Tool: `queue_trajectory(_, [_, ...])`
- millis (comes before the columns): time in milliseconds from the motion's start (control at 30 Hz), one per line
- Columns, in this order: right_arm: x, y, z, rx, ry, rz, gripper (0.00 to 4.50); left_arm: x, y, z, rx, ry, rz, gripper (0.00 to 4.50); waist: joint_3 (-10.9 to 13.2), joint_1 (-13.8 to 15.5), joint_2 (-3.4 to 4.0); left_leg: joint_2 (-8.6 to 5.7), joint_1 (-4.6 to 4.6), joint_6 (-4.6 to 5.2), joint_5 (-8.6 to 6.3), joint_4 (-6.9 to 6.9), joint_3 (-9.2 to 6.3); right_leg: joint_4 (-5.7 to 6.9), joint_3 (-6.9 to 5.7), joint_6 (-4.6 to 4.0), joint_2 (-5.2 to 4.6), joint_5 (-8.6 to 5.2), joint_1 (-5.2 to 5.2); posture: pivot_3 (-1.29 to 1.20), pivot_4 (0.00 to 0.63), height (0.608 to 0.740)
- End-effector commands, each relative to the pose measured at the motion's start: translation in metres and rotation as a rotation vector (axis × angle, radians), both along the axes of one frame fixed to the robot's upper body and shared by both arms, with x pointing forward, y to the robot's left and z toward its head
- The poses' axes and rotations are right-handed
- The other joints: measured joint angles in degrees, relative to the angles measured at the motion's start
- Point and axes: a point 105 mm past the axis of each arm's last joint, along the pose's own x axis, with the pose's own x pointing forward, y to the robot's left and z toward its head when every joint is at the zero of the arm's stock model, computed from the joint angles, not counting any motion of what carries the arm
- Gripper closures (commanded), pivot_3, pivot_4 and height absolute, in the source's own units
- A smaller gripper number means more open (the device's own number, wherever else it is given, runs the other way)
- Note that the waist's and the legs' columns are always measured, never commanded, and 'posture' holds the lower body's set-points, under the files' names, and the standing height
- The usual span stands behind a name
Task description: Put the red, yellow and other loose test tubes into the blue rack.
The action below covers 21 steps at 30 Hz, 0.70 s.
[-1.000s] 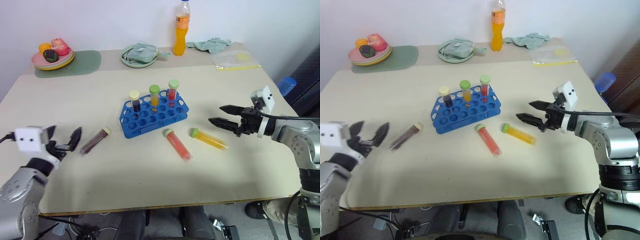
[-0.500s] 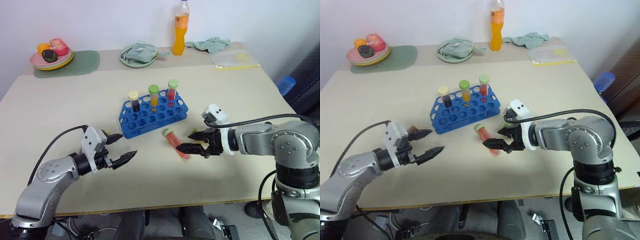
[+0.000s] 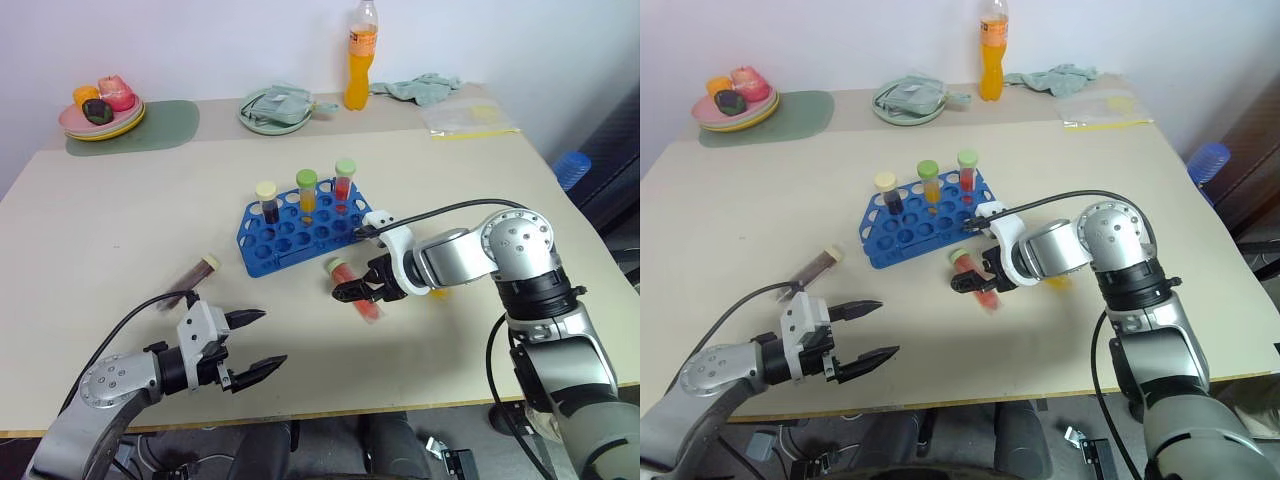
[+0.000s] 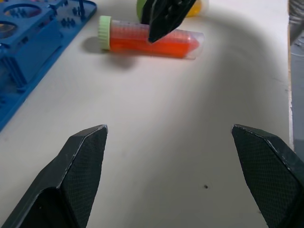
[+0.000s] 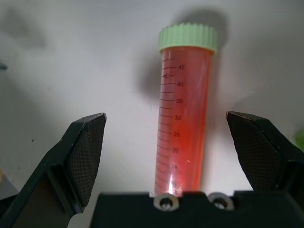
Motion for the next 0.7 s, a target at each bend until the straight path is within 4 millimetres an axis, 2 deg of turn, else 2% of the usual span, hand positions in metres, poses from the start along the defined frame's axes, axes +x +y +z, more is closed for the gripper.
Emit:
queue_trajectory(33, [0.001, 0.007, 0.005, 0.003, 0.001, 0.001, 0.26, -0.004, -0.004, 0.007, -0.005, -0.048, -0.011, 0.08, 0.00, -0.05, 0.00, 0.00, 0.00, 0.00, 0.00, 0.00, 0.00, 0.00, 0.00, 0.00, 0.00, 0.00, 0.00, 0.00, 0.150, 0.740])
queue_trajectory(100, [0.001, 0.009, 0.004, 0.001, 0.008, -0.006, 0.88, -0.004, -0.004, 0.008, -0.009, -0.052, -0.004, 0.00, 0.01, -0.07, 0.02, 0.00, 0.00, 0.00, 0.00, 0.01, 0.00, 0.00, 0.00, 0.00, 0.00, 0.00, 0.01, 0.00, 0.150, 0.740])
queue_trajectory(233, [-0.002, 0.013, 0.007, 0.003, -0.003, -0.003, 2.71, -0.005, -0.005, 0.008, -0.011, -0.053, 0.000, 0.00, 0.01, -0.13, 0.03, 0.00, 0.00, 0.01, 0.00, 0.00, 0.01, 0.00, 0.00, 0.01, 0.00, 0.01, 0.00, 0.00, 0.150, 0.740])
queue_trajectory(300, [-0.006, 0.014, 0.017, -0.007, -0.055, 0.053, 3.68, -0.004, -0.004, 0.008, -0.007, -0.053, 0.004, 0.00, 0.04, -0.09, 0.07, 0.00, 0.00, 0.02, 0.00, 0.00, 0.01, 0.00, 0.00, 0.01, 0.01, 0.01, 0.00, 0.00, 0.150, 0.740])
queue_trajectory(433, [-0.016, 0.013, 0.026, 0.022, -0.106, 0.114, 3.68, -0.002, -0.001, 0.007, -0.002, -0.052, 0.011, 0.00, 0.06, -0.02, 0.11, -0.01, -0.01, 0.04, -0.01, 0.04, 0.01, 0.00, -0.01, 0.03, 0.01, 0.01, 0.02, 0.00, 0.150, 0.740])
queue_trajectory(500, [-0.023, 0.015, 0.039, 0.068, -0.182, 0.169, 3.68, 0.000, 0.001, 0.008, -0.003, -0.055, 0.021, 0.00, 0.07, -0.04, 0.12, -0.01, -0.01, 0.04, -0.01, 0.03, 0.03, 0.00, -0.03, 0.03, 0.02, 0.01, 0.02, 0.00, 0.150, 0.740])
queue_trajectory(567, [-0.023, 0.018, 0.061, 0.131, -0.351, 0.192, 3.68, 0.002, 0.004, 0.009, -0.013, -0.056, 0.040, 0.00, 0.07, -0.05, 0.13, 0.00, -0.01, 0.07, -0.03, 0.01, 0.06, 0.00, -0.03, 0.03, 0.04, 0.01, 0.00, 0.00, 0.150, 0.740])
queue_trajectory(700, [-0.016, 0.024, 0.111, 0.301, -0.870, 0.270, 3.68, 0.009, 0.013, 0.011, -0.041, -0.068, 0.097, 0.00, 0.06, 0.05, 0.10, -0.01, -0.02, 0.10, -0.05, 0.05, 0.19, -0.03, -0.07, 0.09, 0.06, 0.00, 0.02, 0.00, 0.150, 0.740])
